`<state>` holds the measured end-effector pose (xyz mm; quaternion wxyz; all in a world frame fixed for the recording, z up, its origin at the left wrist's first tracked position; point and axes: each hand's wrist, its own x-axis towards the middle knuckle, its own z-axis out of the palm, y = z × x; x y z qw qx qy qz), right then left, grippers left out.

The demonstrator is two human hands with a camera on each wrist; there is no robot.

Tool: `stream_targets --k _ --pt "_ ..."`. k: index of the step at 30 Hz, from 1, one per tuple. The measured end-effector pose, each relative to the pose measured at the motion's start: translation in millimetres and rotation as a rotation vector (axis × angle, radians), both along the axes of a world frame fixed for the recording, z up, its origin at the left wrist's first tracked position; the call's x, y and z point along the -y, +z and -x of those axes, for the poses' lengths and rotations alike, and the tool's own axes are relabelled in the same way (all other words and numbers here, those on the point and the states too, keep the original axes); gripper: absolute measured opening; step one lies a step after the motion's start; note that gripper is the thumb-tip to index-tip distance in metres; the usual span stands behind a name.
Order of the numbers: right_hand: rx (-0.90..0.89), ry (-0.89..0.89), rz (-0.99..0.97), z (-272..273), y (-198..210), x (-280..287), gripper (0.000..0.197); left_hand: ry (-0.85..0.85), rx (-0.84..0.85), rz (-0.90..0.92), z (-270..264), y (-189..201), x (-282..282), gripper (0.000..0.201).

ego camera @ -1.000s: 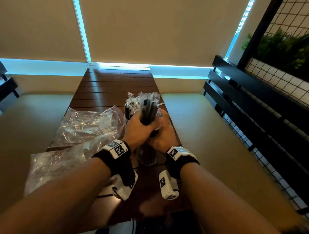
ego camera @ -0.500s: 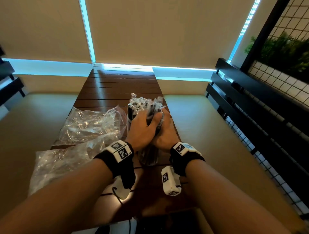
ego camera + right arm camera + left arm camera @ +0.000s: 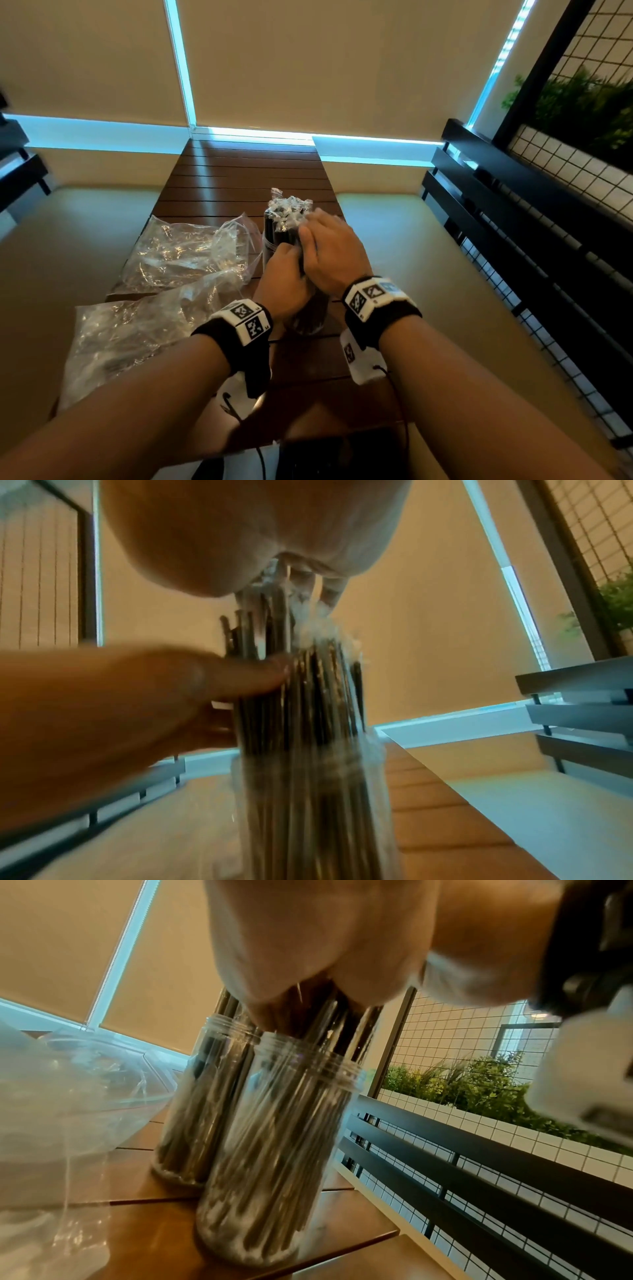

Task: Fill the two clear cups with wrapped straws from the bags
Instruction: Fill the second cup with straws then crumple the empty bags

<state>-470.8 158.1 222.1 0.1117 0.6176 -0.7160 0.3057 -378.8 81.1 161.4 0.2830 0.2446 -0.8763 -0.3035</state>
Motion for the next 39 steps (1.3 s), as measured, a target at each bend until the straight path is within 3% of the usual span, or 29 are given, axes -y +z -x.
stream_targets --k 2,4,7,10,13,16,20,23,25,27,29,32,34,39 --pt "-0.070 -0.026 -0.105 3 -20 -6 0.045 0.030 0.070 0.032 -4 0 -1 0.038" --pt "-0.076 -0.053 -0.088 3 -25 -10 0.042 0.022 0.119 0.070 -11 -5 -1 0.038" --pt "0.048 -0.149 0.029 2 -13 -7 0.053 0.020 0.211 0.136 -19 -11 -2 0.049" --pt "0.165 -0.179 -0.055 -4 -9 2 0.056 0.031 0.279 0.185 -23 -7 -9 0.064" --pt "0.074 -0.194 -0.063 -7 -25 0 0.043 0.074 0.277 0.117 -25 -1 -14 0.052" --pt "-0.021 -0.196 -0.040 -7 -31 -8 0.034 0.161 0.133 -0.002 -27 1 -15 0.048" --pt "0.060 -0.179 0.060 -2 -28 -15 0.032 0.171 -0.119 -0.210 -27 2 -15 0.086" --pt "0.241 -0.144 0.159 1 -27 -17 0.044 0.025 -0.134 -0.315 -24 2 -15 0.120" --pt "0.332 -0.116 0.164 0 -24 -17 0.058 0.014 -0.085 -0.263 -18 1 -10 0.105" --pt "0.282 -0.108 0.103 -1 -22 -15 0.064 0.039 0.009 -0.134 -16 2 -5 0.057" --pt "0.194 -0.126 0.050 -2 -20 -12 0.070 0.041 0.055 -0.059 -15 2 -4 0.031" --pt "0.348 -0.036 -0.019 -8 -16 -6 0.085 -0.053 -0.061 -0.167 -14 5 -16 0.023" --pt "0.332 -0.017 -0.062 -11 -18 -3 0.082 -0.046 -0.049 -0.105 -11 3 -26 0.039" --pt "0.225 -0.102 0.036 -8 -33 -3 0.034 -0.086 -0.168 -0.078 -9 1 -30 0.032"
